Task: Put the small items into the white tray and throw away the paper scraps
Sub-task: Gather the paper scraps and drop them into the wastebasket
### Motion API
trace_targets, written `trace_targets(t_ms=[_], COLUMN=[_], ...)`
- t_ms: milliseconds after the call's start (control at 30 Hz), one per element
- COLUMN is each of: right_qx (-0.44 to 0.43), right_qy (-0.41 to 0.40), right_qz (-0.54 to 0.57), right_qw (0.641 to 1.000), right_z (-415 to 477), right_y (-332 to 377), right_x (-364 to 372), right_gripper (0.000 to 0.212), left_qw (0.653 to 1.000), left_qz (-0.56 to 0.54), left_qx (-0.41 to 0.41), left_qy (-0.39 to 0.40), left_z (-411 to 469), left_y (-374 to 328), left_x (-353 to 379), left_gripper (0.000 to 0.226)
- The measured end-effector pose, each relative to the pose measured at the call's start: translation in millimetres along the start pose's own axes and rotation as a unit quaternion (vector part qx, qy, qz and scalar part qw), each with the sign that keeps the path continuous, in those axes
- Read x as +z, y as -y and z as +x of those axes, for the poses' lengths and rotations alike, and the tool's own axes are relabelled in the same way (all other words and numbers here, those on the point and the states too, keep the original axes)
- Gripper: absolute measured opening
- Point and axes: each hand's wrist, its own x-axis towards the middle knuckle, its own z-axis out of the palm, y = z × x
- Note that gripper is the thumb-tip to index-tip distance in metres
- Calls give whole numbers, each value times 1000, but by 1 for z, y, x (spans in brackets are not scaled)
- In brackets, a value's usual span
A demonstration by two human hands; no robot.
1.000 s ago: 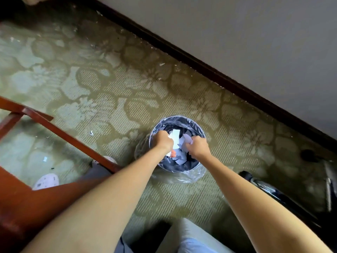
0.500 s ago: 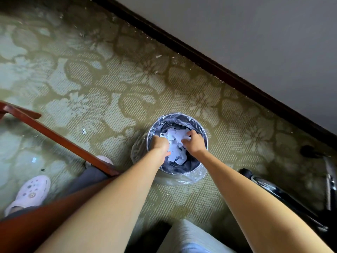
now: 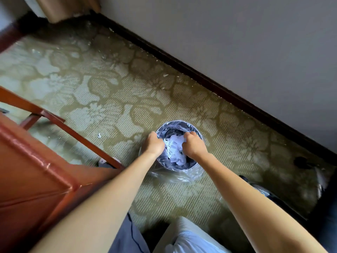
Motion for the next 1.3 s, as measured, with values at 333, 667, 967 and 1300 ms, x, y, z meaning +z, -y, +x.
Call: trace_targets(t_ms=[333, 667, 967, 1300], right_qx=[-166, -417, -629, -609], right_qy=[-266, -297, -118, -137], right_qz=[-103, 1, -10, -99], right_qw=[944, 859, 769, 775], right_z=[-103, -242, -332, -326], right_y=[89, 247, 357, 446], right_x=[-151, -174, -43, 25], right_gripper=[29, 26, 30, 77], left_qw=[945, 877, 860, 839], left_qz=[124, 88, 13, -15], left_qx=[194, 144, -34, -132], left_qy=[-232, -451, -509, -528], left_z=[-138, -279, -332, -341], left_y=[-78, 27, 210, 324], left_x=[-145, -285, -319, -350], left_gripper=[32, 31, 35, 47])
